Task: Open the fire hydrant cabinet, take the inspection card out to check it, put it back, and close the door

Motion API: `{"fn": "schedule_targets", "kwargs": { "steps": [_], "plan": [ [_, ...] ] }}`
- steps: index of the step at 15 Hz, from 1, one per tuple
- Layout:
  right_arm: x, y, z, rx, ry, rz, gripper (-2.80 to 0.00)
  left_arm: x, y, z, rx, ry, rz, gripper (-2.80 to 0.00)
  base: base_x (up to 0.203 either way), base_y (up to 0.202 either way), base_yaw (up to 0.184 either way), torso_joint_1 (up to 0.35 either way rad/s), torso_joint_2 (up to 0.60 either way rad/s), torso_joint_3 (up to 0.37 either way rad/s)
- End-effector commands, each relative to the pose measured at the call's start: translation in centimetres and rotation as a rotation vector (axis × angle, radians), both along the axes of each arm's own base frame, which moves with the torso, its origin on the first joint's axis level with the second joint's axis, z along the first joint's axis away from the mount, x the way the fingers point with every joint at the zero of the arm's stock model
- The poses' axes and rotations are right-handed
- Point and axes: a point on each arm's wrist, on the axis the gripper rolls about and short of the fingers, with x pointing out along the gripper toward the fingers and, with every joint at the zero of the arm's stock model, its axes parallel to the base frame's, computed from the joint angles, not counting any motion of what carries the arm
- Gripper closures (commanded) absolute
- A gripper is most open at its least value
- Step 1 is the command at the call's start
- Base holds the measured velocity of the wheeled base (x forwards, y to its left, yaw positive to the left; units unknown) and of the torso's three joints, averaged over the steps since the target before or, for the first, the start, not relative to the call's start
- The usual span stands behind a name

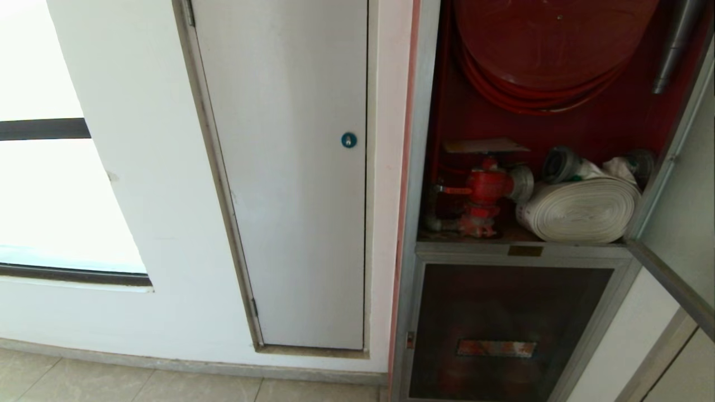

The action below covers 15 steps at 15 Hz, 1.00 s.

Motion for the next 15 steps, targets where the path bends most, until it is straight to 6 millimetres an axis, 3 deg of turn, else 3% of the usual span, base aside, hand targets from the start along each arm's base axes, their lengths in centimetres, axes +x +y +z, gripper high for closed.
{"fn": "schedule_targets", "kwargs": {
  "steps": [1, 15],
  "plan": [
    [0.01, 0.00, -0.01, -0.001, 0.002, 0.001, 0.00, 0.23, 0.00, -0.73, 0.001, 0.026, 0.000, 0.00, 0.000, 0.000, 0.000, 0.000, 0.00, 0.000],
    [0.01, 0.00, -0.01, -0.001, 0.002, 0.001, 0.00, 0.23, 0.00, -0.73, 0.002, 0.026, 0.000, 0.00, 0.000, 0.000, 0.000, 0.000, 0.00, 0.000]
  ]
}}
